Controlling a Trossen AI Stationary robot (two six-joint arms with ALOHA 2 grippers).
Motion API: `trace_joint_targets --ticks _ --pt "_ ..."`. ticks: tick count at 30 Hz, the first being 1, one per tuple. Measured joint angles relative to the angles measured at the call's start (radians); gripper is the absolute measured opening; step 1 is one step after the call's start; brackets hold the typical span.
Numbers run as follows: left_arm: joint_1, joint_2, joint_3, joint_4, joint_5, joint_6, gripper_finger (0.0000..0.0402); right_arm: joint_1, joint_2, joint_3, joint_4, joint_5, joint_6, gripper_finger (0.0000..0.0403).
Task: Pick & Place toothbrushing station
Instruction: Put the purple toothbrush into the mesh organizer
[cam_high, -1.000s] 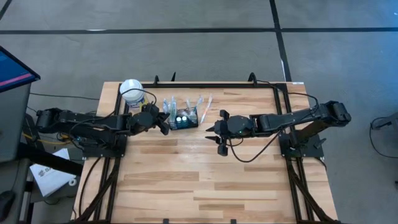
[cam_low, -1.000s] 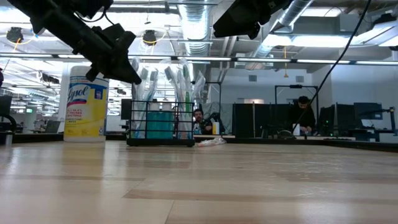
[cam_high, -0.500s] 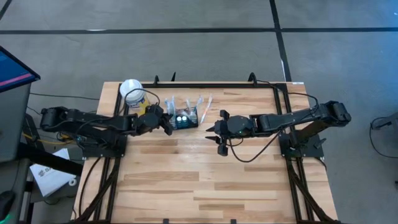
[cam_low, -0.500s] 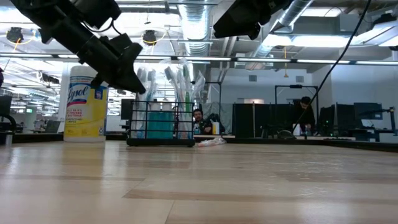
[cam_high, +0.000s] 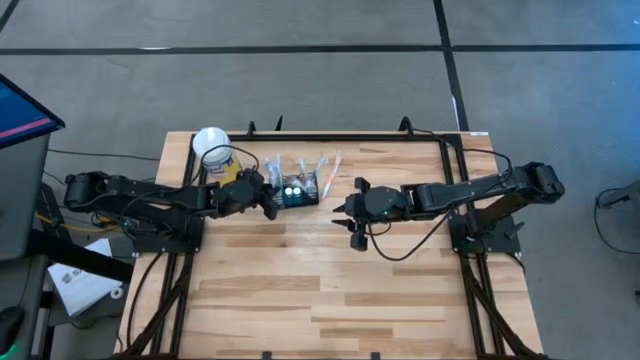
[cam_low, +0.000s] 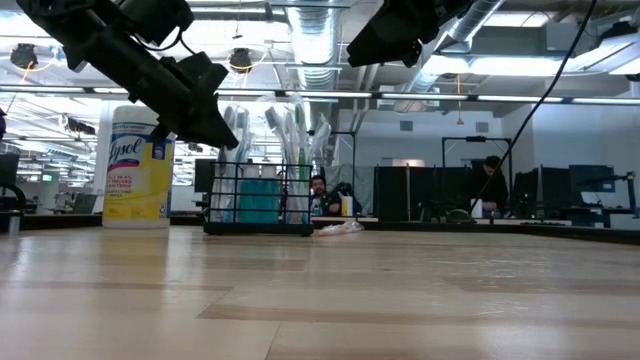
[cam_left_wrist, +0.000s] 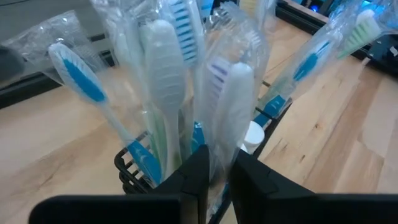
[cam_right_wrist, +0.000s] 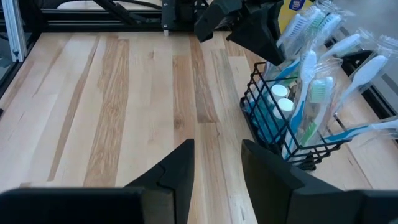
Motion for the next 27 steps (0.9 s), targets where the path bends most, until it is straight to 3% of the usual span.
trace_joint_targets --ticks 15,27 --pt "0.000 -0.097 0.000 0.004 -0.016 0.052 0.0083 -0.025 0.000 0.000 -0.025 0.001 0.005 0.0122" --pt "0.000 -0.216 0.000 0.000 -0.018 0.101 0.0086 -0.075 0.000 0.000 -0.027 0.000 0.062 0.0123"
